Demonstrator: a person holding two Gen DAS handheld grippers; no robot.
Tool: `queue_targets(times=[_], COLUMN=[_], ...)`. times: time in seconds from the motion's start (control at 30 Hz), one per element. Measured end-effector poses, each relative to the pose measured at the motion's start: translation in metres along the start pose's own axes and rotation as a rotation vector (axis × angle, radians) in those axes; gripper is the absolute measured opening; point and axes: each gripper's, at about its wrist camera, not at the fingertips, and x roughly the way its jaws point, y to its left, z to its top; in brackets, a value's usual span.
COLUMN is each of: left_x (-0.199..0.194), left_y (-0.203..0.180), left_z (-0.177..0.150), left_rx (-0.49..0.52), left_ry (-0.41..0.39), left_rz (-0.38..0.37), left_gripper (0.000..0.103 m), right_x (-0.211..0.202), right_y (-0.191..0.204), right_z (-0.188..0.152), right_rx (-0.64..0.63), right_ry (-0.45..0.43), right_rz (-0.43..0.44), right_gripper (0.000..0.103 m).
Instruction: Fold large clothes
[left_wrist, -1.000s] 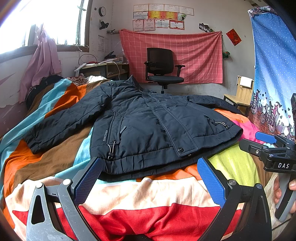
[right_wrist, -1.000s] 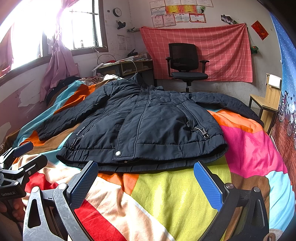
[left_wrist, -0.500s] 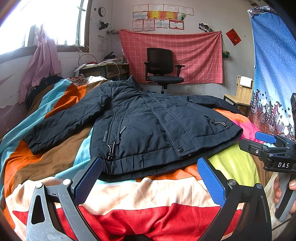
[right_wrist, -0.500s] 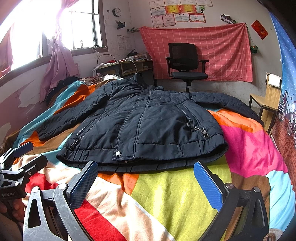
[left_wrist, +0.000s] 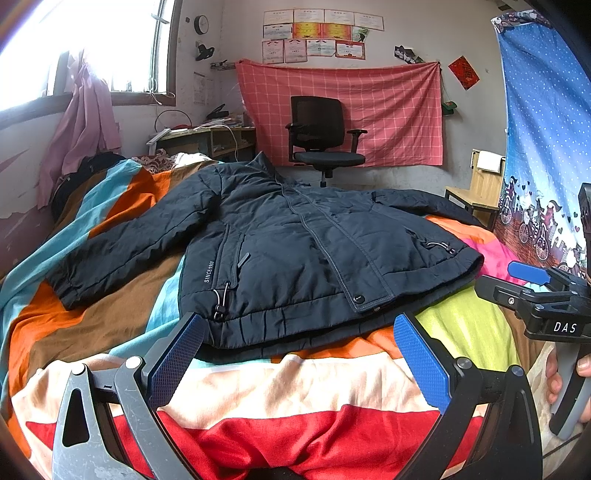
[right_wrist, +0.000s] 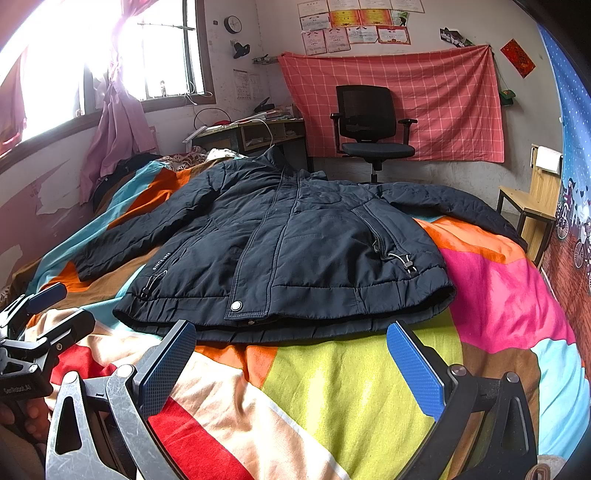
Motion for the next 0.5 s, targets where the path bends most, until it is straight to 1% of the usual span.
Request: queue_targets(times=[0.3,0.4,0.5], left_x=[-0.003,0.001,0.011], left_y=[-0.003,-0.002,-0.001], left_z=[0.001,0.004,0.007], left_rx=[0.001,0.006,0.022], left_ry=[0.009,0.028,0.065], left_rz=[0.005,0.018,0.047], left_gripper=[0.101,0.101,0.101], right_x=[0.001,0.008,0.008], right_y=[-0.001,0.002,-0.002], right_z=[-0.001,0.002,0.001], right_rx=[0.003,0.004,0.009], right_ry=[0.013,0.018,0.021], right_rz=[-0.01,-0.022,-0.034], right_gripper=[0.103,0.103,0.103])
